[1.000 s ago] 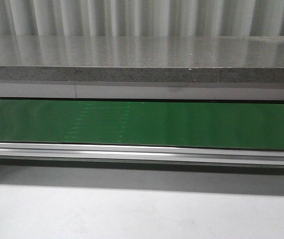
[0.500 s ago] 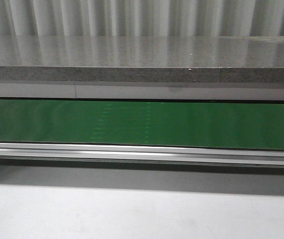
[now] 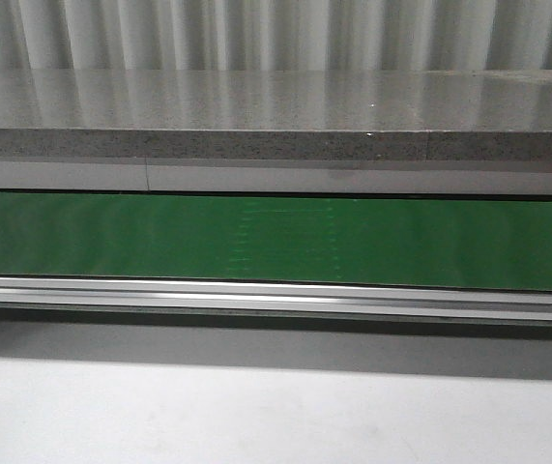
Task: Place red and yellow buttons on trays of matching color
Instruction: 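Carry the red button into the red tray and open the right gripper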
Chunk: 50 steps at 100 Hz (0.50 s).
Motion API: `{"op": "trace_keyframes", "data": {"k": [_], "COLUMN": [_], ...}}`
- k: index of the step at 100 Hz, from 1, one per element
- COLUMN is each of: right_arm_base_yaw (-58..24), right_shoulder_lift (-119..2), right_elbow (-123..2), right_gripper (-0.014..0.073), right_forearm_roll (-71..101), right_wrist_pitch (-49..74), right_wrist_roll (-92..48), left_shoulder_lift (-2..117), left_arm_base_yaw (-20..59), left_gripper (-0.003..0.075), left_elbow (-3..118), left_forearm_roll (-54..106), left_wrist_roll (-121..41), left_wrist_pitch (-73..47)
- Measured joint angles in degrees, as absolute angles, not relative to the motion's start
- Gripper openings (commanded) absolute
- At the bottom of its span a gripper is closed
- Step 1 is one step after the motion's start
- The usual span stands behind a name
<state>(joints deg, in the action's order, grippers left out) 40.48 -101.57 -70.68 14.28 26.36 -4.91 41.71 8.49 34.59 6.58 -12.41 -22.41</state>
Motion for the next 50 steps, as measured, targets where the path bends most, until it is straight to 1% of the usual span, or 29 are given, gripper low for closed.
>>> {"op": "trace_keyframes", "data": {"k": [41, 46, 50], "right_arm_base_yaw": [40.5, 40.5, 40.5], "right_shoulder_lift": [-106.8, -107.4, -107.8], "right_elbow": [-70.8, -70.8, -70.8], "right_gripper": [0.0015, 0.0056, 0.0122], "right_forearm_roll": [17.6, 18.1, 18.3], "right_wrist_pitch": [23.9, 23.8, 23.8], "right_wrist_roll": [-4.8, -4.8, -4.8], "left_shoulder_lift": [41.7, 41.7, 41.7], "left_arm_base_yaw": [8.5, 8.5, 8.5], "left_gripper": [-0.0020, -0.0020, -0.0020], "left_elbow": [34.6, 34.6, 34.6], "left_forearm_roll": [6.6, 6.6, 6.6], "left_wrist_roll": [-12.4, -12.4, -12.4], "left_wrist_pitch": [-22.4, -22.4, -22.4]}}
